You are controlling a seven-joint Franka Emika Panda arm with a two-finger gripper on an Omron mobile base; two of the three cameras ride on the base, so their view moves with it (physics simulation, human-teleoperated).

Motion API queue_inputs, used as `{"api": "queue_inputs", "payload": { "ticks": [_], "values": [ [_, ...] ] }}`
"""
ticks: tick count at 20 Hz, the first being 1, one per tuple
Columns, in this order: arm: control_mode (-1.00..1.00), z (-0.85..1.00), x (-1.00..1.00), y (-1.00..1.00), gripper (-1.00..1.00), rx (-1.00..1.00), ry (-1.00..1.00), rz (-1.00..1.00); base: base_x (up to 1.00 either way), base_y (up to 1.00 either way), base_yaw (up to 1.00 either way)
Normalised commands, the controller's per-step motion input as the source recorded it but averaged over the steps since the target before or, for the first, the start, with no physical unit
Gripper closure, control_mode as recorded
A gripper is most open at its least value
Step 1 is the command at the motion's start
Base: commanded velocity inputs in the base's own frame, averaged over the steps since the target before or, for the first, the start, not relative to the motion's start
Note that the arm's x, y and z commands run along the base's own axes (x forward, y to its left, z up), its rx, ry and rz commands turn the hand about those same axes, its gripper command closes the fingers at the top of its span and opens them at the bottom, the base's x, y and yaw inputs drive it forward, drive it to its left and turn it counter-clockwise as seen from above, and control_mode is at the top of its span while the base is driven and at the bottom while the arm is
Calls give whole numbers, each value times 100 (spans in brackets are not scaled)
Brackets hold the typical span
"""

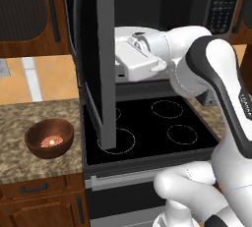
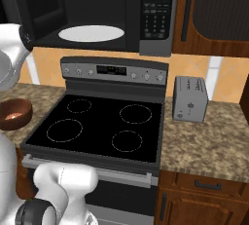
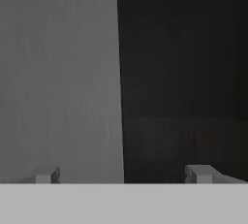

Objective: Open the microwave, place the bowl with waffle inside the microwave, then close the microwave door and turn it on.

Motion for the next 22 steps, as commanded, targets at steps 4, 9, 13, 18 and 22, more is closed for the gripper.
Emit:
{"api": "queue_inputs", "payload": {
  "ticks": [4, 9, 13, 18, 22],
  "values": [
    [-100, 0, 0, 52, -100, 0, 0, -4, 0, 0, 0],
    [-100, 0, 0, 15, -100, 0, 0, -4, 0, 0, 0],
    [-100, 0, -6, -11, -100, 0, 1, -1, 0, 0, 0],
    [-100, 0, 0, -86, -100, 0, 10, -22, 0, 0, 0],
    [-100, 0, 4, -99, -100, 0, 18, -32, 0, 0, 0]
  ]
}}
